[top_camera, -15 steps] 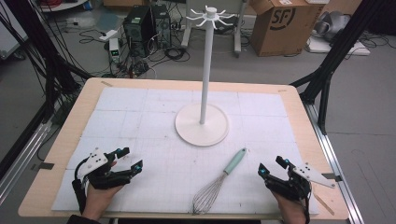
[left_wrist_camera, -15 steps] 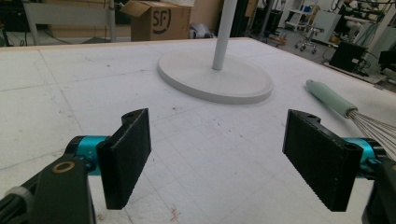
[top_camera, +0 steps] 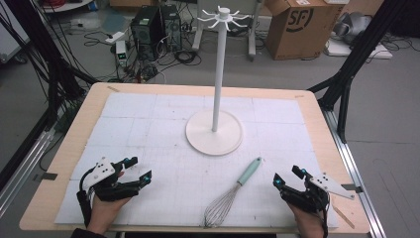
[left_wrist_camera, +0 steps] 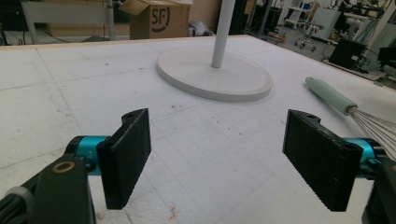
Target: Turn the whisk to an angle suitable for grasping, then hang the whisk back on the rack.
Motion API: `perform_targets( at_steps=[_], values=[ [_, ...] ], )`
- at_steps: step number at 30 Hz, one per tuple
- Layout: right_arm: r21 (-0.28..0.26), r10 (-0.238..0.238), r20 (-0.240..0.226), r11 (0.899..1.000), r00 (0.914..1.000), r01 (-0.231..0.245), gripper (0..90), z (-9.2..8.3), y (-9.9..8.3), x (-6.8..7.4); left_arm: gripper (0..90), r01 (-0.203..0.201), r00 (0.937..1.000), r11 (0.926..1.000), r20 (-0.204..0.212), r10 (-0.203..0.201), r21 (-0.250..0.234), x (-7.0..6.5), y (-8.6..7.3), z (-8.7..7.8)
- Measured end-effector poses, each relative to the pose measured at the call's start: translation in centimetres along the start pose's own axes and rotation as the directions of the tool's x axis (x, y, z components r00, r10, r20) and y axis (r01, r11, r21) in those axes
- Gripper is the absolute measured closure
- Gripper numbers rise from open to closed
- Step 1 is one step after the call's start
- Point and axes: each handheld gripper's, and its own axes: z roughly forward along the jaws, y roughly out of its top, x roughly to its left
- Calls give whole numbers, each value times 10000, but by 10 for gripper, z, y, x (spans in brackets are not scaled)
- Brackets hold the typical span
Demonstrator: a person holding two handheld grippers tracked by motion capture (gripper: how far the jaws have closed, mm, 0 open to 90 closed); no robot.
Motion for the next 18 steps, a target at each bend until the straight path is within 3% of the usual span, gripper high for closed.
perform_targets(
  at_steps=[5,6,9,12,18],
  values=[
    [-18,115,21,9999,9999,-115,203,-1,-1,-2,213,165,9998,9998,129,-166,81,-8,9,7],
    [-18,148,27,9999,9999,-148,204,0,-1,-2,186,17,9998,9998,190,-20,174,-12,15,11],
    [8,220,15,9998,9998,-220,203,0,-2,-3,226,-339,9987,9994,386,335,96,-20,26,16],
    [-12,235,22,9997,9997,-235,204,0,-2,-3,228,-851,9937,9960,748,830,254,-39,42,34],
    [-91,287,4,9995,9996,-287,204,0,-1,-4,259,-945,9887,9940,1216,872,557,-56,48,59]
  ],
)
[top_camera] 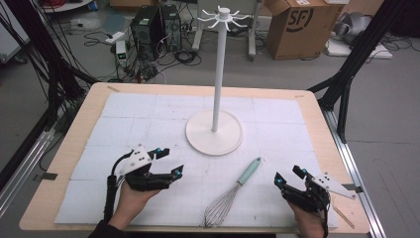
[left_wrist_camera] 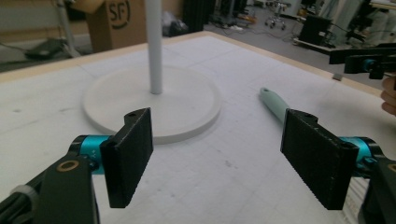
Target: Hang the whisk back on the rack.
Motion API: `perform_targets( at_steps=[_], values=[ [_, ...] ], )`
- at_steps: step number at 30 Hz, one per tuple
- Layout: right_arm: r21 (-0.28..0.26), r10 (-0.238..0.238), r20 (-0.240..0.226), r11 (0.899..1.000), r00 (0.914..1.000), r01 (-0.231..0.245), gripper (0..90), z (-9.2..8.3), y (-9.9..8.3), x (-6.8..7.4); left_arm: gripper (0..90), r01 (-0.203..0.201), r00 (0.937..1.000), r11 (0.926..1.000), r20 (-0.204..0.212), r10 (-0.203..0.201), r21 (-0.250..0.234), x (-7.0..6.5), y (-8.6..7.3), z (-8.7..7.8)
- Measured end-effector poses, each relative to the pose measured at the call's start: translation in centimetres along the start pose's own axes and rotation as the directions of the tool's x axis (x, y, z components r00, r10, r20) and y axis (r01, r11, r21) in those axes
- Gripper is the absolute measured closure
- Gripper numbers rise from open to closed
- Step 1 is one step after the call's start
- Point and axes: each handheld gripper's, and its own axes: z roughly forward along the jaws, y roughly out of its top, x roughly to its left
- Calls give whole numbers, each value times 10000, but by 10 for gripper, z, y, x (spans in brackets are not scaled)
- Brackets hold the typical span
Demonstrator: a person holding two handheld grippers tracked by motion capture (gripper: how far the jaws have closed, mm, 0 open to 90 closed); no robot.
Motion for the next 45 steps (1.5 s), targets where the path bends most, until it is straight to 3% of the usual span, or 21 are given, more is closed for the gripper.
perform_targets(
  at_steps=[1,8,13,15,19,21,28,29,33,36,41,45],
  values=[
    [2,37,12,10000,10000,-37,204,0,0,0,260,208,9992,9995,324,-216,240,-4,3,12],
    [-82,140,-8,9999,9999,-140,204,0,1,-1,270,637,9919,9954,1049,-711,716,-18,17,42],
    [-120,148,-84,9998,9999,-149,204,1,2,-2,312,503,9898,9946,1284,-618,908,-28,22,58],
    [-124,184,-83,9998,9998,-185,204,0,1,-2,332,677,9812,9916,1726,-862,1103,-32,24,70],
    [-220,255,-97,9994,9996,-257,204,0,2,-3,336,548,9780,9874,1913,-831,1485,-38,27,82],
    [-245,304,-124,9992,9995,-307,204,0,2,-3,337,670,9695,9817,2207,-1062,1781,-43,31,94],
    [-334,380,-147,9987,9992,-385,204,0,3,-4,356,531,9587,9711,2603,-1148,2326,-54,37,119],
    [-353,353,-158,9987,9993,-358,204,0,3,-4,356,495,9540,9672,2748,-1196,2493,-59,36,127],
    [-407,440,-139,9982,9989,-446,204,0,4,-5,353,448,9471,9514,2899,-1374,3045,-65,38,145],
    [-443,453,-118,9980,9989,-458,204,-1,4,-5,353,459,9491,9420,2796,-1450,3324,-67,39,157],
    [-510,520,-154,9973,9985,-528,204,-1,4,-6,358,386,9452,9157,2827,-1633,4000,-68,32,173],
    [-559,584,-165,9967,9982,-592,204,-2,5,-8,358,323,9456,8969,2772,-1704,4411,-67,24,182]
  ],
)
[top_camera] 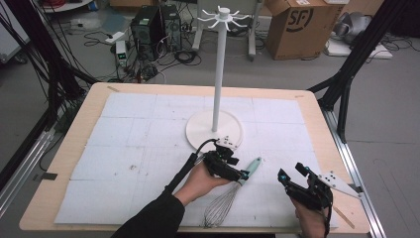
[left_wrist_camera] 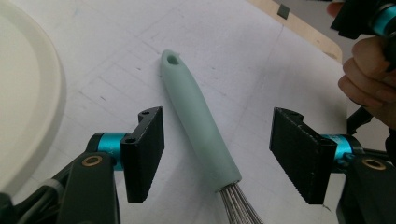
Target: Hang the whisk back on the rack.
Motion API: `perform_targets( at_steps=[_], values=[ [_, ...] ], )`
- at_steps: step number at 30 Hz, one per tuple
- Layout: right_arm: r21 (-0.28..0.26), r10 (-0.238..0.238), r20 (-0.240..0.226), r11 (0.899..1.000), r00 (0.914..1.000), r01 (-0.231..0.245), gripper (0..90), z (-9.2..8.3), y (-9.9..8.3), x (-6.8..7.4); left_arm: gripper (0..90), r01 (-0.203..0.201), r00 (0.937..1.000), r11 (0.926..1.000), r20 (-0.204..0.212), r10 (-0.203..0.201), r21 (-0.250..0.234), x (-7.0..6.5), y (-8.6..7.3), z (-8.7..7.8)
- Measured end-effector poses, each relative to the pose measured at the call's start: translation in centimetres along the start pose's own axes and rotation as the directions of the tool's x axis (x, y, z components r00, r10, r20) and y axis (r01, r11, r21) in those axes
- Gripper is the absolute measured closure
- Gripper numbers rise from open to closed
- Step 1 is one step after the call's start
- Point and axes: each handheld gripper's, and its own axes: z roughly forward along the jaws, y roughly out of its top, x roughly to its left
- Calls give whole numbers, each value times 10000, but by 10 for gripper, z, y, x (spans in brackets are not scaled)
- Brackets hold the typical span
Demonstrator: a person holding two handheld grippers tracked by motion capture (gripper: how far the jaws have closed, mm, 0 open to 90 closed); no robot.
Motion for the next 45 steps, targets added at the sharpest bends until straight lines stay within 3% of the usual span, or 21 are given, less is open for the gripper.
perform_targets(
  at_steps=[5,11,14,18,20,27,31,32,35,41,45],
  values=[
    [-83,20,-22,10000,10000,-20,204,0,1,0,356,237,9997,9992,-39,-236,310,3,0,13],
    [-176,-31,-111,9998,9999,29,204,1,2,0,360,251,9996,9973,-105,-245,697,6,-1,21],
    [-182,-46,-149,9998,9999,43,203,1,2,0,372,75,9999,9963,-143,-63,853,6,-1,23],
    [-210,-80,-131,9998,9999,77,204,1,3,0,373,-109,9999,9898,124,93,1422,1,0,34],
    [-202,-81,-143,9998,9999,78,204,1,3,0,372,-108,9998,9891,169,84,1469,1,1,36],
    [-259,-66,-152,9996,9999,62,204,0,3,0,387,641,9954,9845,597,-747,1635,10,-1,41],
    [-280,-75,-142,9996,9999,71,203,1,3,-1,388,526,9972,9852,446,-606,1629,8,-1,42],
    [-268,-79,-130,9996,9999,76,204,1,3,-1,400,284,9991,9854,248,-330,1677,5,-1,42],
    [-284,-80,-119,9996,9999,76,203,1,3,0,406,72,9999,9848,61,-84,1735,1,-1,43],
    [-288,-75,-94,9996,9999,72,204,1,3,0,524,-79,9990,9836,-429,159,1802,-1,-1,42],
    [-290,-93,-78,9995,9999,90,204,1,3,-1,529,-271,9971,9815,-646,400,1898,-4,-1,43]
  ],
)
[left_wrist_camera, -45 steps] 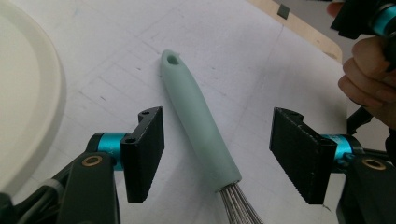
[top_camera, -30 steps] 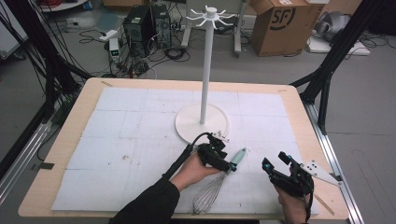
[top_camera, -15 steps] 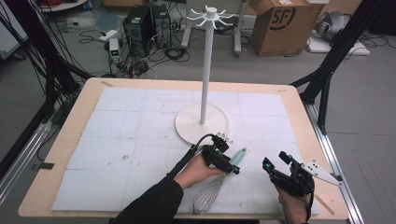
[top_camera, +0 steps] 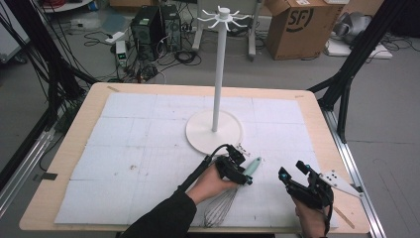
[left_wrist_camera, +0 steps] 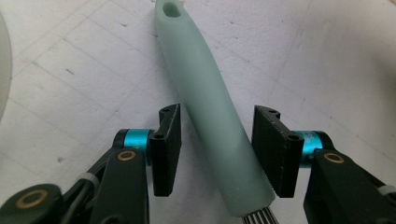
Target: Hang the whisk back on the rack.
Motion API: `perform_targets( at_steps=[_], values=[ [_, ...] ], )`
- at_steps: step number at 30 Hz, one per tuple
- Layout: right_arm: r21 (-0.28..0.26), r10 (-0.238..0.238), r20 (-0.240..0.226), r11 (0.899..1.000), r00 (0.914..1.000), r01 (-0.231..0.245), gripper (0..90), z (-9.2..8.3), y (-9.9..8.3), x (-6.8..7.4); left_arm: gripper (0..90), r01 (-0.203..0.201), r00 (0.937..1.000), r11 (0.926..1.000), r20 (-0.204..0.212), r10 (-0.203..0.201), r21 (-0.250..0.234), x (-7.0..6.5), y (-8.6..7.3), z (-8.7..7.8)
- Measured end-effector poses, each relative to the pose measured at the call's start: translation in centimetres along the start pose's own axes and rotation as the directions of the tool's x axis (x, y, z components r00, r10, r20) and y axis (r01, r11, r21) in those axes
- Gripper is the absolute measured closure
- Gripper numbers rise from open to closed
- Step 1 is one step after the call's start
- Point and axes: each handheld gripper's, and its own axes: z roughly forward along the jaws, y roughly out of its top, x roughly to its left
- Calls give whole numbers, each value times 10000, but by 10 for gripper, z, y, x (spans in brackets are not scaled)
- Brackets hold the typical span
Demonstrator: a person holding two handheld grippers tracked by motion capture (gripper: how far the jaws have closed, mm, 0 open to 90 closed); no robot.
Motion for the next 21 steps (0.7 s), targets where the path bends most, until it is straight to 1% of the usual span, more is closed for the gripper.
perform_targets(
  at_steps=[1,4,6,7,9,10,11,12,14,16,18,20,21],
  values=[
    [17,18,2,10000,10000,-18,204,0,0,0,526,0,10000,10000,0,0,0,0,0,0],
    [28,88,9,10000,10000,-88,203,0,0,0,513,-103,9997,9999,-241,106,126,-4,1,1],
    [16,69,20,10000,10000,-69,204,0,0,0,507,-156,9994,9998,-301,160,136,-6,2,1],
    [18,81,17,10000,10000,-81,204,-1,0,0,509,-205,9991,9996,-359,211,169,-6,2,1],
    [17,73,34,10000,10000,-73,204,-1,0,-1,544,-233,9985,9996,-496,241,161,-7,2,1],
    [3,65,38,10000,10000,-65,204,0,0,-1,552,-339,9977,9993,-583,348,175,-7,2,1],
    [3,65,38,10000,10000,-65,204,0,0,-1,552,-362,9971,9992,-671,372,165,-9,1,2],
    [-8,56,39,10000,10000,-56,204,0,0,-1,550,-534,9946,9983,-875,554,245,-12,2,2],
    [10,78,53,10000,10000,-79,204,-1,0,-1,552,-663,9917,9972,-1080,695,335,-15,3,3],
    [7,57,58,10000,10000,-57,204,-1,0,-1,559,-612,9906,9975,-1202,651,356,-16,3,3],
    [11,67,71,10000,10000,-67,204,-1,0,-1,582,-555,9910,9978,-1203,594,354,-15,3,3],
    [2,52,83,10000,10000,-52,204,-1,0,-1,623,-223,9930,9991,-1150,263,357,-12,4,2],
    [-2,56,82,10000,10000,-56,204,-1,0,-2,630,-187,9937,9991,-1097,227,370,-11,5,1]
  ],
)
